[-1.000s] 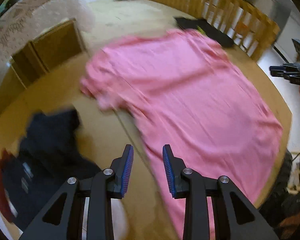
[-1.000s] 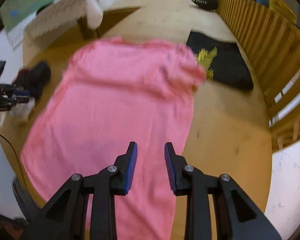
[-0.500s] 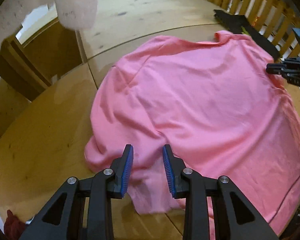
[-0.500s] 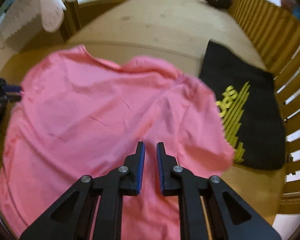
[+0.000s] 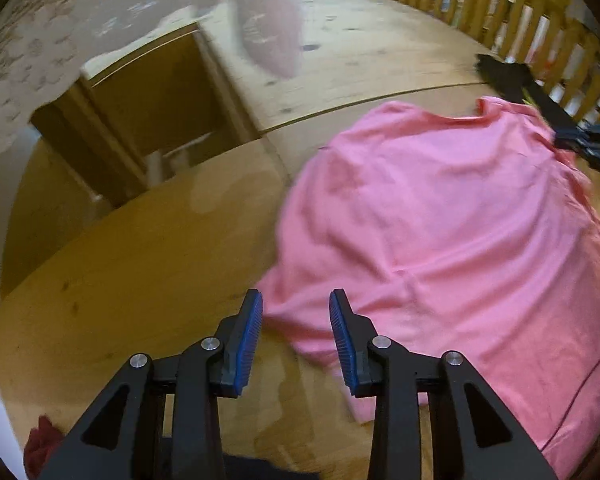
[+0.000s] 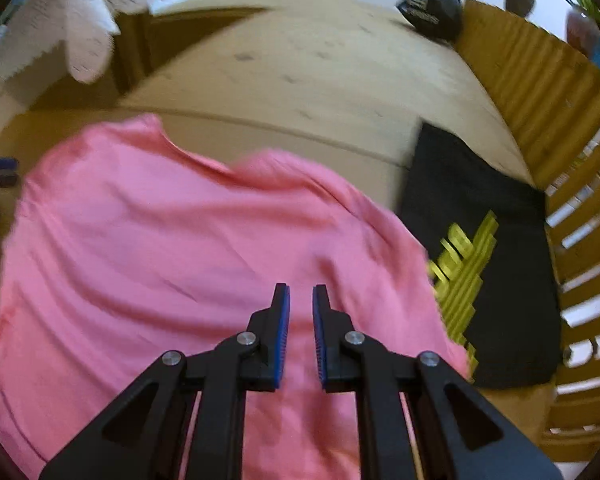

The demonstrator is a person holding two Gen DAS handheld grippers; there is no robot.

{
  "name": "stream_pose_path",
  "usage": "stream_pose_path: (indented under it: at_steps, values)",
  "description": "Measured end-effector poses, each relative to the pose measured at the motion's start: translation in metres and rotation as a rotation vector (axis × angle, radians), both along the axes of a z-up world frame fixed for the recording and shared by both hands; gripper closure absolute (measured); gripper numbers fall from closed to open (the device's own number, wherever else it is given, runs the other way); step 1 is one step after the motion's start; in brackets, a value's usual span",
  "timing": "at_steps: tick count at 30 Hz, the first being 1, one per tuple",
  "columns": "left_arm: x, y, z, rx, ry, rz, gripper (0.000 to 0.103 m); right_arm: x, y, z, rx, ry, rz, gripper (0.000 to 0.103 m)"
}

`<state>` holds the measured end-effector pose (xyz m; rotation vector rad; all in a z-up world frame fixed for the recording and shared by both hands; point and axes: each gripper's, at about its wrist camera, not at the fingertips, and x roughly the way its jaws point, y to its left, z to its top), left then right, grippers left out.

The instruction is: Fold clothes

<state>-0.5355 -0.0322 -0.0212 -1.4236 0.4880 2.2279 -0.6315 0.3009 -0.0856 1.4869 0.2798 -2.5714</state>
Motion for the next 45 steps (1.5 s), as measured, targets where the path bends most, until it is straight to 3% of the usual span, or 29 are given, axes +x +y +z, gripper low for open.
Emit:
stream_pose_path:
  at_steps: [5,8,11,14,19,25,28,30,32,36,39,42,45]
  values:
    - [-0.015,0.038,-0.019,0.019,-0.048,-0.071,0.069,-0.028,-0.027,-0.011,-0.056,-0.036,0.033,0.092]
    - [-0.024,0.047,-0.034,-0.025,-0.052,-0.067,0.066,-0.039,-0.031,-0.027,-0.059,-0.068,0.030,0.092]
    - [-0.032,0.038,-0.033,-0.053,-0.022,-0.024,0.064,-0.058,-0.026,-0.041,-0.082,-0.089,0.002,0.092]
    - [-0.035,0.031,-0.025,-0.106,0.046,0.016,0.068,-0.070,-0.015,-0.034,-0.088,-0.024,-0.051,0.092]
    - [-0.032,0.066,0.002,0.007,0.092,-0.089,0.067,-0.076,-0.014,-0.027,-0.107,-0.003,-0.043,0.092]
    - [-0.058,0.126,-0.026,0.000,0.050,-0.146,0.067,-0.088,-0.041,-0.035,-0.018,0.022,-0.006,0.092]
    - [-0.077,0.129,-0.035,-0.022,0.087,-0.092,0.063,-0.101,-0.034,-0.040,0.032,0.053,-0.074,0.092]
    - [-0.090,0.120,-0.034,-0.061,0.123,0.009,0.063,-0.106,-0.024,-0.040,0.043,0.072,-0.113,0.092]
    - [-0.090,0.112,-0.027,-0.054,0.140,0.036,0.065,-0.100,-0.016,-0.031,0.033,0.098,-0.133,0.092]
    - [-0.060,0.103,-0.013,-0.072,0.131,-0.084,0.065,-0.056,-0.010,-0.015,-0.083,0.068,-0.037,0.092]
    - [-0.035,0.094,-0.017,-0.113,0.069,-0.162,0.063,-0.024,-0.027,-0.024,0.001,0.013,0.066,0.092]
    - [-0.026,0.088,-0.029,-0.147,0.027,-0.172,0.063,-0.002,-0.044,-0.037,0.077,-0.017,0.127,0.092]
    - [-0.030,0.072,-0.029,-0.107,0.005,-0.141,0.062,-0.002,-0.050,-0.038,0.097,-0.006,0.124,0.092]
